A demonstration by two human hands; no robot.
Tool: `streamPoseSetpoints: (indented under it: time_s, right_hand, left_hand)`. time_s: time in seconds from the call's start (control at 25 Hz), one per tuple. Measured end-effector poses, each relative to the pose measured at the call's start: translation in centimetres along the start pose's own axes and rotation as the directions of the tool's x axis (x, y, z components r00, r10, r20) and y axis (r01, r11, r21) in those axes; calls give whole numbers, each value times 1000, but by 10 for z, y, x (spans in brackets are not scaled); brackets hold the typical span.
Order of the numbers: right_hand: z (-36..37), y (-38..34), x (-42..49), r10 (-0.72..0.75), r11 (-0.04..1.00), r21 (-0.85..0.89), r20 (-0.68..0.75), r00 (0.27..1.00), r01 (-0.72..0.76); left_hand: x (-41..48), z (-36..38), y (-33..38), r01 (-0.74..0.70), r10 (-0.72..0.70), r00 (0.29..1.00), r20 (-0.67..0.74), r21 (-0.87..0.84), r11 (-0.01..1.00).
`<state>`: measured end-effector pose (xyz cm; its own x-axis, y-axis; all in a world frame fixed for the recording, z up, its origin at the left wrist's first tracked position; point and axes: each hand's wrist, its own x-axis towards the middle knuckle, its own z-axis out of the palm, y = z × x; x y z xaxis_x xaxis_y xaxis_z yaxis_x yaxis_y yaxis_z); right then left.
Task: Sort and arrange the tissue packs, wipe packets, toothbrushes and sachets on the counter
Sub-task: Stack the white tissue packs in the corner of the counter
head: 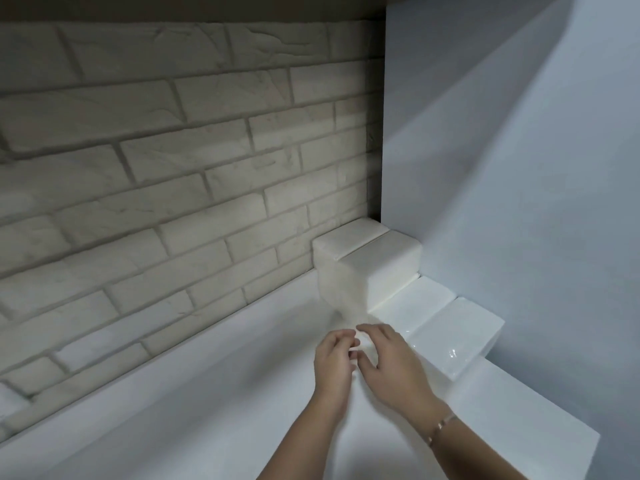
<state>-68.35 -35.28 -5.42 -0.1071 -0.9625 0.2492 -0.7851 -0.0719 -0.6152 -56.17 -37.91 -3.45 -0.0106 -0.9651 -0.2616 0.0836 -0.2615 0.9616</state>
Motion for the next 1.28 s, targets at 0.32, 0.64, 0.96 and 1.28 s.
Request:
streamPoseSetpoints:
  time_s: [0.32,0.64,0.96,1.28]
  right_hand:
    - [62,-66,-126,155,945,256,190,969,-201]
    - [127,-185,-175,73,916,335,400,914,-220]
    - [202,-315,-259,-116,933,343,574,811,-109]
    - [244,-430,-326,-336,909,411,620,709,71]
  left_hand:
    - [-87,-136,-85,164,-167,973,-159,-30,986]
    - [-175,-312,-77,84,-135,902,-409,-140,987]
    - [-287,-443,-73,19,-21,886,-464,-8,1000]
    - [-393,-545,-76,-96,194,732,-653,183,978]
